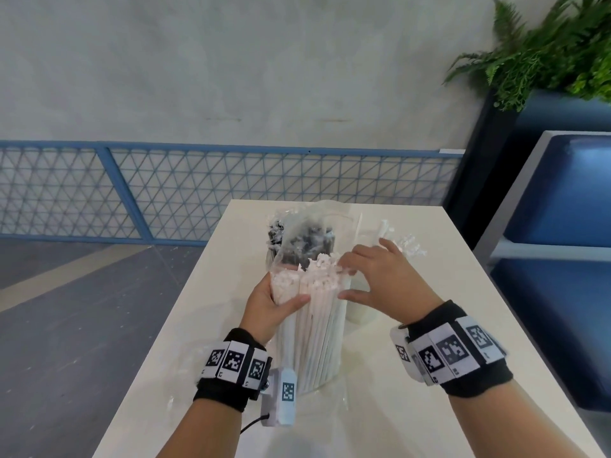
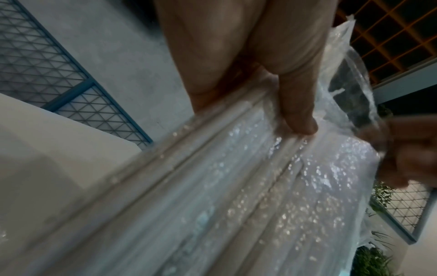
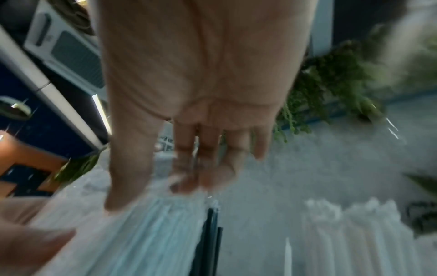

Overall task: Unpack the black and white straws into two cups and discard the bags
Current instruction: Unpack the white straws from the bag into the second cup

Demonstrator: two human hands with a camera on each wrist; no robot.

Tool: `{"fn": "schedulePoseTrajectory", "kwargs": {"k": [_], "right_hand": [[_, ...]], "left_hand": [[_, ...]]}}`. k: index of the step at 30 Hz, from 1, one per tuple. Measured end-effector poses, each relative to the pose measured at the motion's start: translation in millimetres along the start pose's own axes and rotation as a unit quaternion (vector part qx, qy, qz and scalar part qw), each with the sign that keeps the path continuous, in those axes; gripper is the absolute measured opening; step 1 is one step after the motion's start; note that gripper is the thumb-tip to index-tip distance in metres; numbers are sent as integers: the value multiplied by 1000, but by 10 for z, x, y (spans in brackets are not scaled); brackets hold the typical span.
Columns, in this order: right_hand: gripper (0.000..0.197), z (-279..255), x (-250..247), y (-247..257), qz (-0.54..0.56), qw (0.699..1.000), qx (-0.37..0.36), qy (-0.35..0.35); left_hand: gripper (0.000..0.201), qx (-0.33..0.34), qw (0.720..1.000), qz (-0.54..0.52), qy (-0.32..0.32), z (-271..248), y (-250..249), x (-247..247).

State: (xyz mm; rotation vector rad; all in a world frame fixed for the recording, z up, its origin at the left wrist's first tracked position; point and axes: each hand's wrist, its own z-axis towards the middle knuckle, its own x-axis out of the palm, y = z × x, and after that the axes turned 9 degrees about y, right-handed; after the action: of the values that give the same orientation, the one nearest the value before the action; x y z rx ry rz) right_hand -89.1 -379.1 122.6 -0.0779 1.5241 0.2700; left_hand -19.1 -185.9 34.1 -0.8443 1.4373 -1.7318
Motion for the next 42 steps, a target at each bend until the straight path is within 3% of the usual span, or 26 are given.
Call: {"fn": "schedulePoseTrajectory", "kwargs": {"k": [2, 4, 8, 12, 14, 16, 18, 20, 22, 25, 31, 36, 42], "right_hand": [[31, -14, 20, -7, 34, 998, 41, 42], [28, 7, 94, 26, 103, 993, 59, 14], [20, 28, 304, 75, 262, 962, -9, -77], [18, -31, 418, 88, 327, 939, -40, -104], [11, -41, 370, 58, 310, 948, -14, -75], [29, -46, 279, 63, 205, 977, 25, -62], [40, -16, 171, 147, 124, 983, 11, -135], [27, 37, 96, 292, 121, 974, -42, -187], [23, 125, 90, 359, 85, 985, -44, -143], [35, 185, 111, 293, 52, 996, 66, -11], [59, 131, 85, 297, -5, 991, 132, 29], [61, 137, 10, 260, 82, 982, 158, 64], [31, 110, 87, 190, 201, 971, 111, -64]], "left_hand": [[38, -2, 1000, 3, 6, -7, -2, 23], [44, -10, 1000, 2, 18, -14, -3, 50], [78, 0, 999, 8, 44, -25, -24, 92], [79, 3, 999, 29, 15, -14, -24, 124], [73, -5, 999, 36, -3, -9, -7, 118], [69, -14, 999, 39, -7, -12, -5, 113], [72, -21, 999, 49, -13, -2, -2, 122], [77, -22, 998, 48, -15, 2, -5, 156], [77, -23, 999, 34, -13, -1, -1, 192], [66, -16, 998, 49, -22, -26, -5, 222], [65, 4, 998, 51, -24, -13, -6, 230], [64, 17, 999, 42, -10, -18, -12, 281], [55, 28, 999, 8, -14, -36, -28, 230]]}}
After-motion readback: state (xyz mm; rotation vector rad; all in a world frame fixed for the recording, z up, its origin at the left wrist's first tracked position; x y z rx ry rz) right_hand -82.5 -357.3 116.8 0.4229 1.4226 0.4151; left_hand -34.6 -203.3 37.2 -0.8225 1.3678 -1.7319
